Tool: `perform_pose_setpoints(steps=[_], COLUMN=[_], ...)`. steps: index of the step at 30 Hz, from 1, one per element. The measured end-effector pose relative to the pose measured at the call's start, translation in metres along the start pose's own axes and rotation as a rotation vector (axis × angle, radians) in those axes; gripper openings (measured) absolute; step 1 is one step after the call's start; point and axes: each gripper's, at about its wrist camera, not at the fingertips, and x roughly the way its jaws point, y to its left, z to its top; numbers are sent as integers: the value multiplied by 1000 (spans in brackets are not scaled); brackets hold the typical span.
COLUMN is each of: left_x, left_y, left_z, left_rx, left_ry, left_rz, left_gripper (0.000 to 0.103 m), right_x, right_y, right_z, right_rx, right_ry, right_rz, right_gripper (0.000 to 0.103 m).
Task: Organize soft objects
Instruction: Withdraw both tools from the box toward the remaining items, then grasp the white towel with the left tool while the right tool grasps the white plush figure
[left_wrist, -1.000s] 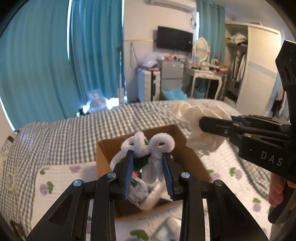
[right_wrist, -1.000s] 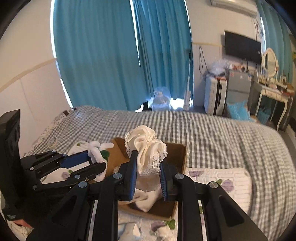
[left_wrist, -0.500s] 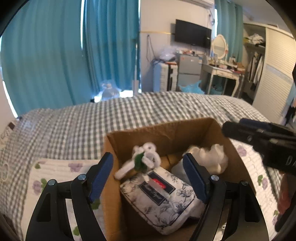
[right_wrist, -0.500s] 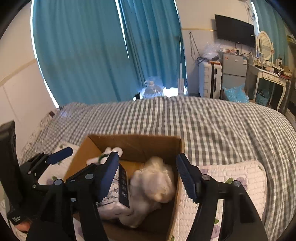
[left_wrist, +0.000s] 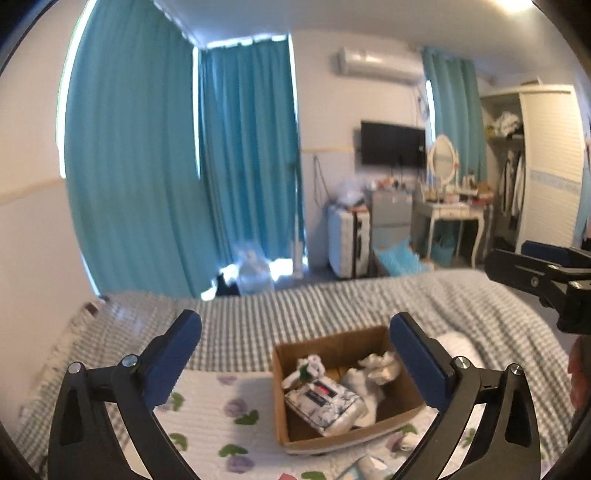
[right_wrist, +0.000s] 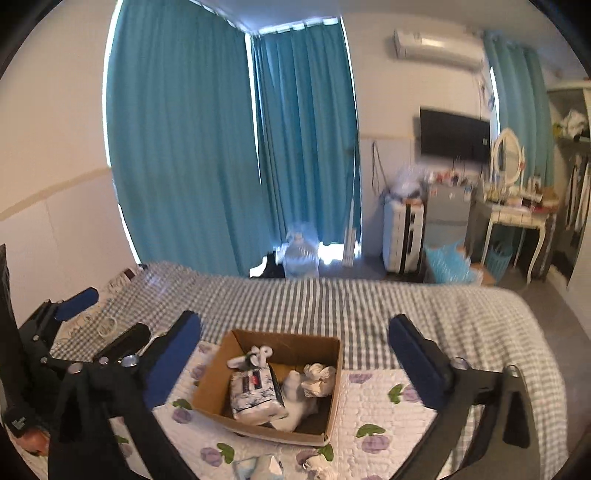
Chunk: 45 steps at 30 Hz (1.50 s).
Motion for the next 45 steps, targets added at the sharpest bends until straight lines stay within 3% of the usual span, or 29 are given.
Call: perform_pose_setpoints(steps=[8,16,28,34,36,45], left_x=[-90,-97,-7,23,31,71], left_y=[5,10,18,9,2,-6], left_z=[4,-35,-178,-232,-246,-284], left_rx=[0,-9,-108,-109,-83,-115], left_ry=[-71,-6,325,431,442,577], left_rz=[45,49,69,61,60,-43], left_gripper=[103,103,103,103,103,103], right_x=[-97,-120,-21,39,59,134], right_y=[30,45,27,24,27,38], right_z=[3,-47,-157,-204,-217,-265], right_rx=[-54,-88,-39,-30,-32,-1], right_ry=[-53,-2,262,364,402,554], right_rz=[3,29,-7,8,22,85], right_gripper=[103,103,103,102,91,66])
